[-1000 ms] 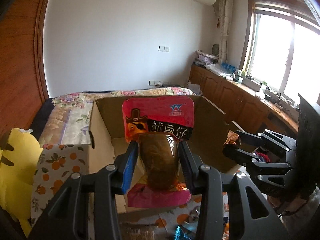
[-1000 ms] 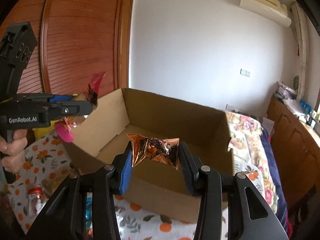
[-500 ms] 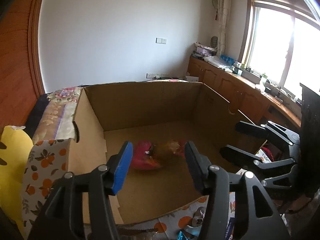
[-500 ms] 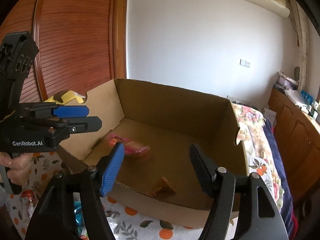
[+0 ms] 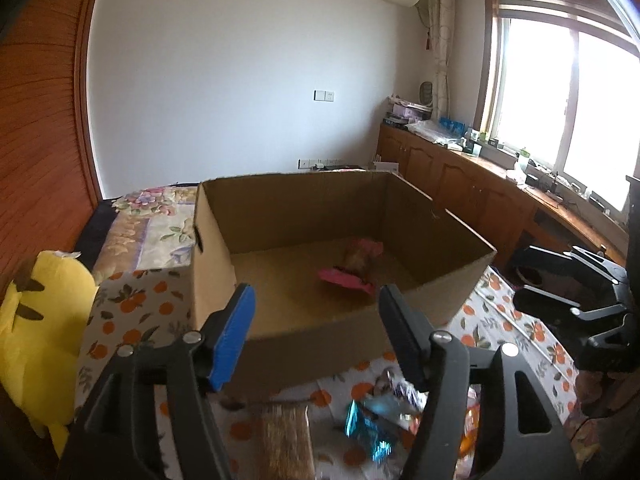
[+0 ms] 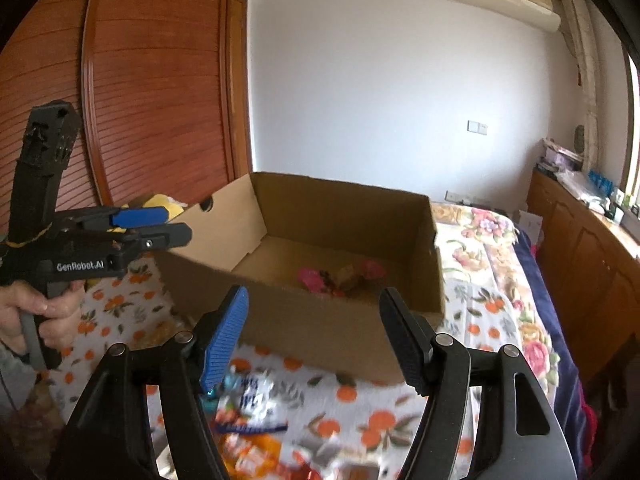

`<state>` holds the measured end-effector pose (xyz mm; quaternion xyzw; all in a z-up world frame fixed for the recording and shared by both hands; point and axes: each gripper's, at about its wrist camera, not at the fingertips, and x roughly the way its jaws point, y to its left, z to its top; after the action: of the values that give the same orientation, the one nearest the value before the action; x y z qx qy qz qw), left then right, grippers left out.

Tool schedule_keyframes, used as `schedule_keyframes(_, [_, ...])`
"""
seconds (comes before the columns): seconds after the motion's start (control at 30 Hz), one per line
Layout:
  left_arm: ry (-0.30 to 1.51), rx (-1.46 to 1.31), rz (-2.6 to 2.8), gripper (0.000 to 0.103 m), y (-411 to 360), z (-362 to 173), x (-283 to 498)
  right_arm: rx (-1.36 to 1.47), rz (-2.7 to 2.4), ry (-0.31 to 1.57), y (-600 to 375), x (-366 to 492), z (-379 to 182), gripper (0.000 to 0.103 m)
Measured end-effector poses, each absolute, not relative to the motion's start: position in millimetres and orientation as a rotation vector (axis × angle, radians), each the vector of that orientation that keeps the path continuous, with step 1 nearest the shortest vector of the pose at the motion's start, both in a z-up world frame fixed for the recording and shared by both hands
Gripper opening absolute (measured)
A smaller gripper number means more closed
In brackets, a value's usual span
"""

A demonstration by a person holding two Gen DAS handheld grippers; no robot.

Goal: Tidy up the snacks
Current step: 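Grasp the grain bar with the left tool while the right tool grasps the orange strip pack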

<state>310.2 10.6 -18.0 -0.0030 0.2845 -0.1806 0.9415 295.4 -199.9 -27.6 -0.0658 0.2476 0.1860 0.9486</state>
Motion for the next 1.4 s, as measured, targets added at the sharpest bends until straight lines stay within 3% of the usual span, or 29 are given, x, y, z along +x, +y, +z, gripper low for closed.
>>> schedule_keyframes(0.63, [0.782,0.015,-0.291,0.069,26.2,-116.9,260.2,-0.062,0.315,0.716,-226.7,238.4,-107.5,0.07])
schedule_keyframes(1.03, [0.834,0.049,-0.251,0.069,26.4,-132.1,277.0,0.115,0.248,0.785,-274.2,245.4,-133.1,0.07])
schedule_keyframes(1.4, [0.88,0.062,-0.243,0.069,24.0,-141.9,289.0,0.139,0.314,0.824,-267.4,250.3,-141.7,0.054])
